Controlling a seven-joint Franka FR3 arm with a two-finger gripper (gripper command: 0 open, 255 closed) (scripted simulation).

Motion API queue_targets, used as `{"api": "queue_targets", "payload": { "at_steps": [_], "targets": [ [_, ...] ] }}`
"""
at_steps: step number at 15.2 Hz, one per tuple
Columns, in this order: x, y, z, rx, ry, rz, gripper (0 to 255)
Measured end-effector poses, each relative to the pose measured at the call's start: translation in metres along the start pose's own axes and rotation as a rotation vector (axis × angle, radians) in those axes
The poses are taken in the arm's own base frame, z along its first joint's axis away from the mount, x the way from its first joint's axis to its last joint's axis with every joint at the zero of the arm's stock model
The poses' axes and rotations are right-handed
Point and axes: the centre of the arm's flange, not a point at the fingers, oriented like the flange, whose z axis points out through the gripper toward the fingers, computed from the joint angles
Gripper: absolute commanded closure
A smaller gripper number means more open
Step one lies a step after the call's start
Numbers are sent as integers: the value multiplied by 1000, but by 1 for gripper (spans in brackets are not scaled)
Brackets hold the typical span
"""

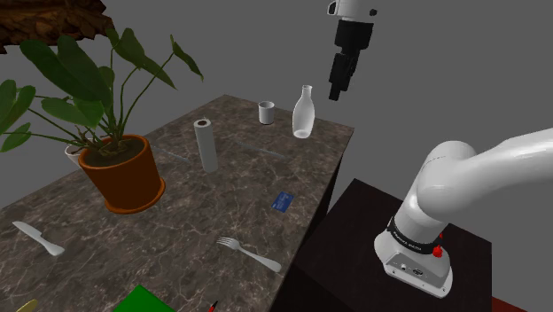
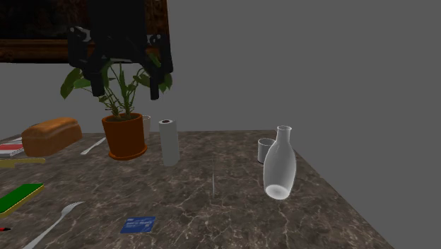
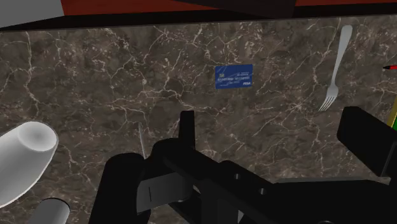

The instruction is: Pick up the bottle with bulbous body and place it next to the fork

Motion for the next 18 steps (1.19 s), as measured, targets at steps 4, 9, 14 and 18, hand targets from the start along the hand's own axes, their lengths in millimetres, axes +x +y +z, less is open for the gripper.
{"api": "queue_targets", "payload": {
  "at_steps": [4,9,14,18],
  "targets": [
    [12,24,7,-3,-3,-5,0],
    [43,78,24,-11,-11,-17,0],
    [69,135,41,-19,-20,-30,0],
    [94,179,52,-27,-25,-40,0]
  ]
}}
